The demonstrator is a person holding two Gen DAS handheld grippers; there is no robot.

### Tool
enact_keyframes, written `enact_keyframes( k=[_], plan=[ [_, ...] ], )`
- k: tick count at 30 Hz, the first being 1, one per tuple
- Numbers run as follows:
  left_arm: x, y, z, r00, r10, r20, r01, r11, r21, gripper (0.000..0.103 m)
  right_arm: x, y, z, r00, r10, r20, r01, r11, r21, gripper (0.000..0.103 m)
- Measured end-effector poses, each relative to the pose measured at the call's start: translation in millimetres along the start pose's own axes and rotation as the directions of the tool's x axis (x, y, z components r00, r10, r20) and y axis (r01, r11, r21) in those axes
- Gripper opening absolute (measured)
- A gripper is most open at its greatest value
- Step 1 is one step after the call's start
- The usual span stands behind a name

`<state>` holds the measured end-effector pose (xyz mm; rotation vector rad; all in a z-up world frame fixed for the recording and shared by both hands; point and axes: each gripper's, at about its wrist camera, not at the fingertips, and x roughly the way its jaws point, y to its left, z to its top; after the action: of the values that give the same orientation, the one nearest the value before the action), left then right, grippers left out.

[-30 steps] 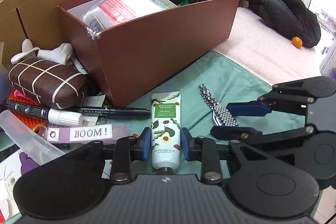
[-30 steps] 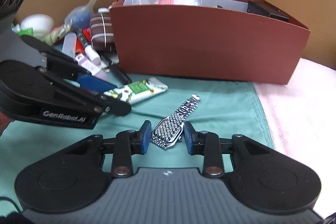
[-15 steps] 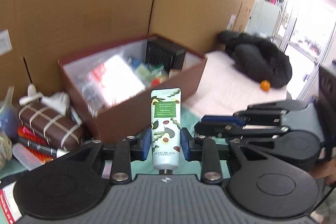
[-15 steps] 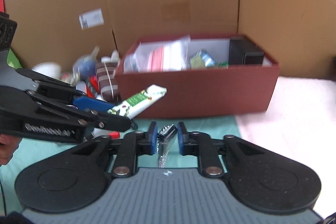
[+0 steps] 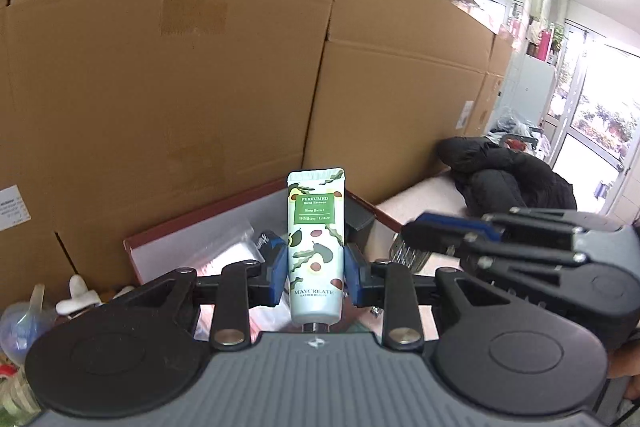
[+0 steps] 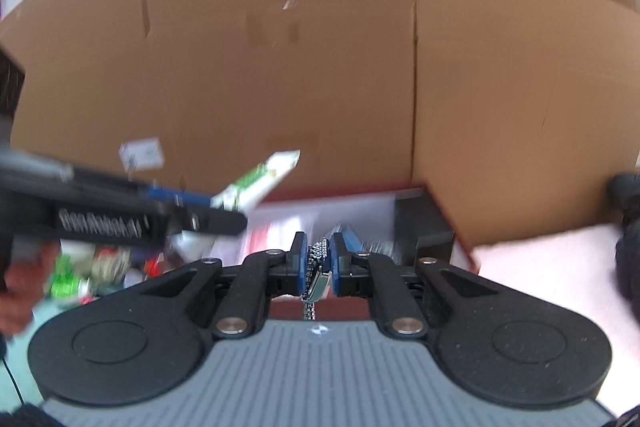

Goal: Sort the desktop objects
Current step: 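Lift the tube and watch over the brown box and open both grippers inside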

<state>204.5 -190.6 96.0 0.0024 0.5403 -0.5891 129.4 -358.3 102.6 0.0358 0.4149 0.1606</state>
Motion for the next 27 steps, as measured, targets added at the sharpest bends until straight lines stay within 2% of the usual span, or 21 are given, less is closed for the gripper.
enact_keyframes(
  k=[6, 12, 13, 14, 16, 17, 19, 20, 21, 23, 27],
  plan=[
    [47, 3, 6, 0.999, 0.033, -0.016, -0.033, 0.999, -0.016, 0.031, 34, -21, 31, 0.996, -0.081, 0.046, 0.08, 0.996, 0.028, 0.01],
    [91, 11, -8, 0.997, 0.056, -0.06, -0.059, 0.997, -0.047, 0.032, 100, -54, 16, 0.992, -0.11, -0.062, 0.117, 0.983, 0.141, 0.011],
    [92, 13, -11, 0.997, 0.046, -0.061, -0.049, 0.998, -0.05, 0.042, 110, -60, 10, 0.991, -0.108, -0.083, 0.121, 0.979, 0.166, 0.011],
    [92, 14, -13, 0.998, 0.032, -0.061, -0.035, 0.998, -0.049, 0.062, 116, -65, 5, 0.991, -0.101, -0.088, 0.116, 0.975, 0.189, 0.011],
    [88, 14, -16, 0.999, 0.014, -0.042, -0.015, 0.999, -0.034, 0.085, 122, -75, -2, 0.992, -0.089, -0.09, 0.108, 0.967, 0.232, 0.015],
    [85, 13, -17, 1.0, 0.015, -0.027, -0.015, 1.0, -0.025, 0.091, 123, -78, -4, 0.992, -0.084, -0.091, 0.105, 0.963, 0.247, 0.018],
    [80, 12, -20, 1.0, 0.028, -0.012, -0.028, 1.0, -0.006, 0.095, 124, -83, -7, 0.993, -0.076, -0.094, 0.099, 0.957, 0.271, 0.026],
    [79, 10, -20, 0.999, 0.033, -0.013, -0.033, 0.999, 0.001, 0.097, 124, -85, -8, 0.993, -0.068, -0.095, 0.092, 0.955, 0.283, 0.047],
    [79, 8, -20, 0.999, 0.034, -0.013, -0.034, 0.999, 0.008, 0.098, 123, -82, -13, 0.993, -0.068, -0.093, 0.093, 0.951, 0.296, 0.071],
    [77, 5, -22, 0.999, 0.037, -0.014, -0.037, 0.999, 0.016, 0.099, 118, -80, -16, 0.992, -0.095, -0.085, 0.117, 0.942, 0.313, 0.101],
    [73, 5, -28, 0.998, 0.048, -0.032, -0.048, 0.999, -0.001, 0.1, 111, -74, -21, 0.991, -0.101, -0.083, 0.122, 0.941, 0.315, 0.101]
  ],
)
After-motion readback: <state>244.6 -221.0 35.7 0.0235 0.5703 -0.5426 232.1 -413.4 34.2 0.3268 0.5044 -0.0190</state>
